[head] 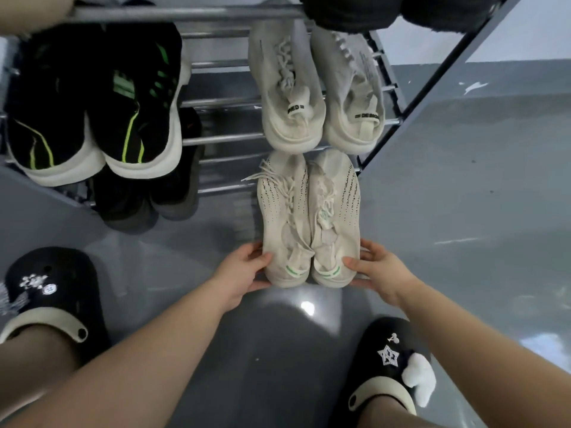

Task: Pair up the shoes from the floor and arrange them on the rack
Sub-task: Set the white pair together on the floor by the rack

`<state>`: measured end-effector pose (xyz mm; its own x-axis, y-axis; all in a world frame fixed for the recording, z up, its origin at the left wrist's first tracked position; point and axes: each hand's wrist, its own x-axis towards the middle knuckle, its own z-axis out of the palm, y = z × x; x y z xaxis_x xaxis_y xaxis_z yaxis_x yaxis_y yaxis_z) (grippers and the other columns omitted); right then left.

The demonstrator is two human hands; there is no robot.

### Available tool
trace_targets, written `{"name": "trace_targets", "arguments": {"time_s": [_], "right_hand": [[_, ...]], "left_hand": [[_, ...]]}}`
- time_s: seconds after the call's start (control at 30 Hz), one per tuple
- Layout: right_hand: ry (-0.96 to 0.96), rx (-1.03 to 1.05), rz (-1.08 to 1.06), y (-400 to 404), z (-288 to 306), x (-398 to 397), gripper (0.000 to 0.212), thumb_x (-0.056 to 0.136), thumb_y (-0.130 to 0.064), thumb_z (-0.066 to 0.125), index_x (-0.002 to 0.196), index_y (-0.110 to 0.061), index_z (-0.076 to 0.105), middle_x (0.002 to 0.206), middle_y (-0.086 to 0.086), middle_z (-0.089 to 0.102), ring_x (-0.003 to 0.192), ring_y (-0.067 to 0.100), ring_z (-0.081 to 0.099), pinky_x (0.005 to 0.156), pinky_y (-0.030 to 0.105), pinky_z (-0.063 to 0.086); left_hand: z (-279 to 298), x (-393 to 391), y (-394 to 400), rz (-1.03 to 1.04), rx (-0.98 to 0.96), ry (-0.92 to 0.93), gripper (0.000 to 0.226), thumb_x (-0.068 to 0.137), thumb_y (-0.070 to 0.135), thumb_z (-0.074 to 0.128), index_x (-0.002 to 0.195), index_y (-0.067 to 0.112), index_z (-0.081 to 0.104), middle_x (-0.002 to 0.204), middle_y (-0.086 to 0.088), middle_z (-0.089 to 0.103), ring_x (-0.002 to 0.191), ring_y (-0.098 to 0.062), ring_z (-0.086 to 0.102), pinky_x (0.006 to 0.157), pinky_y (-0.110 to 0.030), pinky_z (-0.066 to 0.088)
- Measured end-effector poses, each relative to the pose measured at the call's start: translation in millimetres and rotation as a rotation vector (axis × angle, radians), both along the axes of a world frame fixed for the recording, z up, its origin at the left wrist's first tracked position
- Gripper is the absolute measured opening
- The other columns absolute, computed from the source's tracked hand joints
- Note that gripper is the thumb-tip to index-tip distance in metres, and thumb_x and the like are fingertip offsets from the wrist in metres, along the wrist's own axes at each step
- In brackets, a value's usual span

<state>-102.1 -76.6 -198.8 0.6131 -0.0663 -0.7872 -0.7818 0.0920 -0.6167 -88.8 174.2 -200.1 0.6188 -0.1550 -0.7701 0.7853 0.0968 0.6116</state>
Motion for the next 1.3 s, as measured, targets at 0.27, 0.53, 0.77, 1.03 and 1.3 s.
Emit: {"name": "trace_targets", "arguments": {"time_s": [0.27, 0.53, 0.77, 1.03, 1.3], "right_hand": [[-0.042, -0.107, 0.078, -7.1, 14.7, 87.9, 0.050, 0.085, -0.006, 0.067, 0.131, -0.008, 0.046, 0.097, -0.002, 0.062, 0.079, 0.015, 0.064, 0.051, 0.023, 0.058], [-0.099, -0.189, 0.005, 10.3, -11.7, 107.4, 0.045, 0.093, -0.017, 0.059, 0.136, -0.010, 0.049, 0.112, 0.002, 0.064, 0.082, 0.014, 0.064, 0.056, 0.018, 0.054], [-0.252, -0.333, 0.251, 10.5, -24.0, 79.6, 0.099, 0.063, -0.043, 0.085, 0.145, -0.036, 0.029, 0.133, -0.010, 0.047, 0.113, 0.011, 0.057, 0.096, 0.031, 0.049], [-0.356, -0.708, 0.325, 22.7, -24.9, 81.0, 0.094, 0.056, -0.050, 0.085, 0.136, -0.021, 0.045, 0.123, 0.000, 0.060, 0.116, 0.023, 0.054, 0.097, 0.044, 0.047], [-0.436, -0.654, 0.239, 20.8, -11.2, 106.4, 0.066, 0.073, -0.027, 0.081, 0.131, -0.015, 0.051, 0.100, -0.008, 0.056, 0.095, 0.011, 0.054, 0.076, 0.017, 0.038]], "left_hand": [[4.1, 75.6, -17.8, -0.004, 0.017, -0.007, 0.031, 0.098, 0.017, 0.046, 0.128, 0.011, 0.050, 0.107, -0.005, 0.062, 0.083, -0.015, 0.062, 0.078, -0.038, 0.051], [-25.8, 99.5, -32.0, -0.005, 0.168, -0.066, 0.035, 0.099, 0.020, 0.045, 0.134, 0.019, 0.047, 0.134, -0.004, 0.055, 0.118, -0.024, 0.055, 0.075, -0.031, 0.051], [-36.4, 64.3, -34.7, -0.315, 0.441, -0.418, 0.110, 0.056, 0.069, 0.069, 0.146, 0.041, 0.012, 0.148, 0.013, 0.038, 0.135, -0.012, 0.039, 0.111, -0.041, 0.035], [-36.0, 78.7, -37.0, -0.563, 0.965, -0.543, 0.096, 0.081, 0.056, 0.058, 0.151, 0.019, 0.004, 0.158, -0.008, 0.013, 0.147, -0.025, 0.005, 0.116, -0.043, 0.018], [-25.4, 105.6, -51.5, -0.413, 0.867, -0.547, 0.087, 0.083, 0.048, 0.062, 0.150, 0.020, 0.014, 0.157, -0.008, 0.017, 0.146, -0.028, 0.012, 0.115, -0.048, 0.021]]}}
